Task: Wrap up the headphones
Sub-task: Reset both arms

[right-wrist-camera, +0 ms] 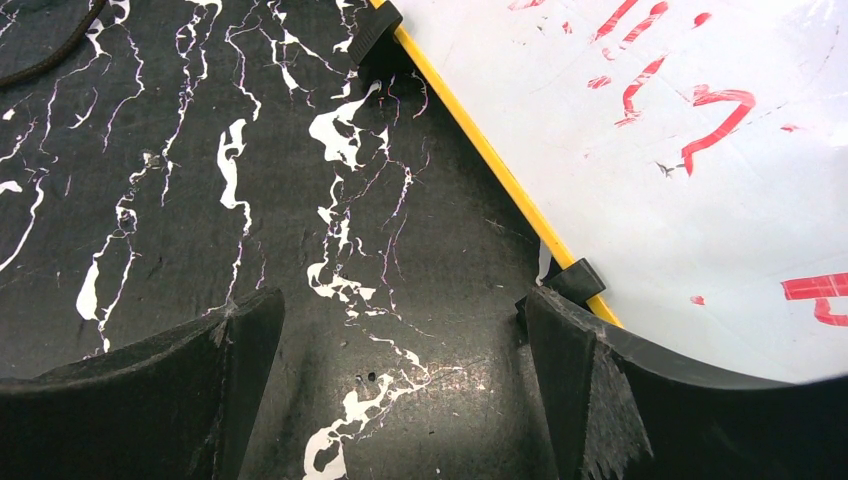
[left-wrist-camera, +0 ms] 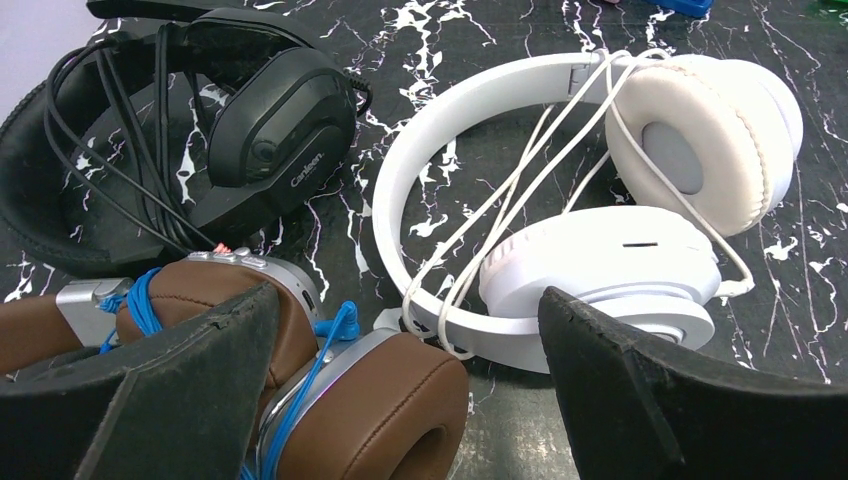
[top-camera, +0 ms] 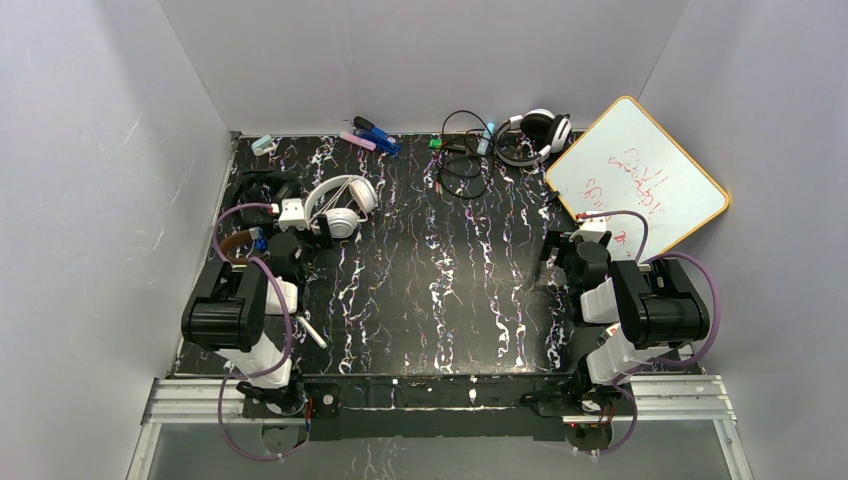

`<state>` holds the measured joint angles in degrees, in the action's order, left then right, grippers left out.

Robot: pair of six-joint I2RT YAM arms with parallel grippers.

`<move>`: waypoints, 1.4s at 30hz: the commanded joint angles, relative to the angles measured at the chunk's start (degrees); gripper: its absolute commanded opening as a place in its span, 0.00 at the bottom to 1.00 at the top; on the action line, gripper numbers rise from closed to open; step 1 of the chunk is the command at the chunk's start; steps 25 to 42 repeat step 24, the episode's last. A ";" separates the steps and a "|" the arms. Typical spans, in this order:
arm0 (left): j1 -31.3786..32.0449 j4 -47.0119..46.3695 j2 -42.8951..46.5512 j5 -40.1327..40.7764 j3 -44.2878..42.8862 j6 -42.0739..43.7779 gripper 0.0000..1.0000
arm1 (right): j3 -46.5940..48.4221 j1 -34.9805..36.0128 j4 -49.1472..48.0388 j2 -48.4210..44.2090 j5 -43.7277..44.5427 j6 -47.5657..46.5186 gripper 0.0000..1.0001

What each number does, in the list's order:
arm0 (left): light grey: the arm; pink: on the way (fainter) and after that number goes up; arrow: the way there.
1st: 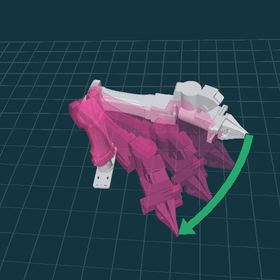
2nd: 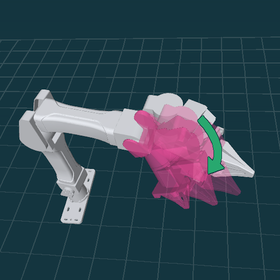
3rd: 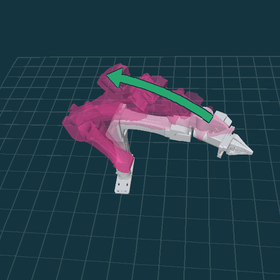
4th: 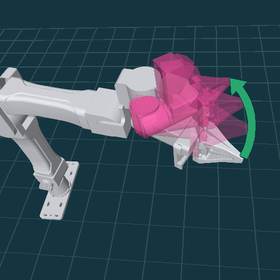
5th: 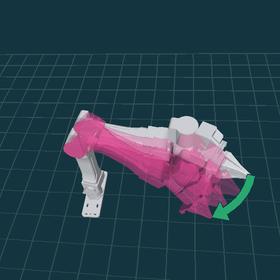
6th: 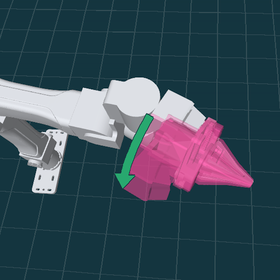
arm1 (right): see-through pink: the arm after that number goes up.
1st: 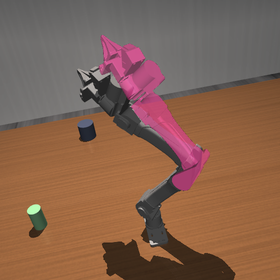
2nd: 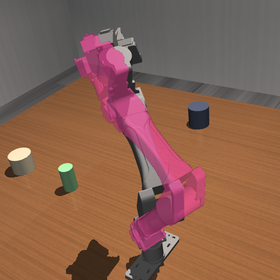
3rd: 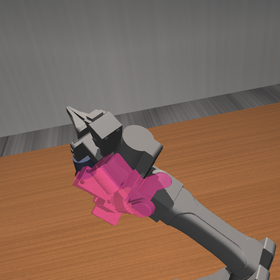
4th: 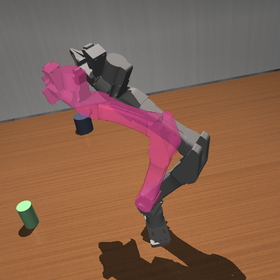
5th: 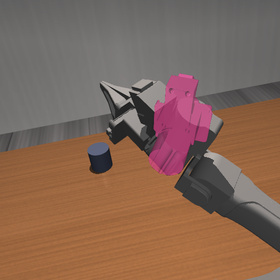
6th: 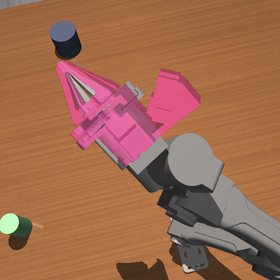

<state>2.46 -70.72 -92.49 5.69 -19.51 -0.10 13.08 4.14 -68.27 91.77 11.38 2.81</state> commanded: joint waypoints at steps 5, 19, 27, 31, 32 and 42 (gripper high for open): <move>2.02 0.49 -3.58 4.49 4.08 -0.17 0.98 | 0.85 -0.36 -2.04 -0.33 -0.17 0.08 0.99; 2.02 0.49 -3.72 4.25 3.89 -0.16 0.98 | 0.62 -0.28 -3.51 0.06 -0.43 0.00 0.99; 2.02 0.49 -3.57 4.23 4.07 -0.17 0.98 | 0.80 -0.32 -2.53 -0.25 -0.34 0.00 0.99; 2.02 0.49 -3.57 4.23 4.07 -0.17 0.98 | 0.80 -0.32 -2.53 -0.25 -0.34 0.00 0.99; 2.02 0.49 -3.57 4.23 4.07 -0.17 0.98 | 0.80 -0.32 -2.53 -0.25 -0.34 0.00 0.99; 2.02 0.49 -3.57 4.23 4.07 -0.17 0.98 | 0.80 -0.32 -2.53 -0.25 -0.34 0.00 0.99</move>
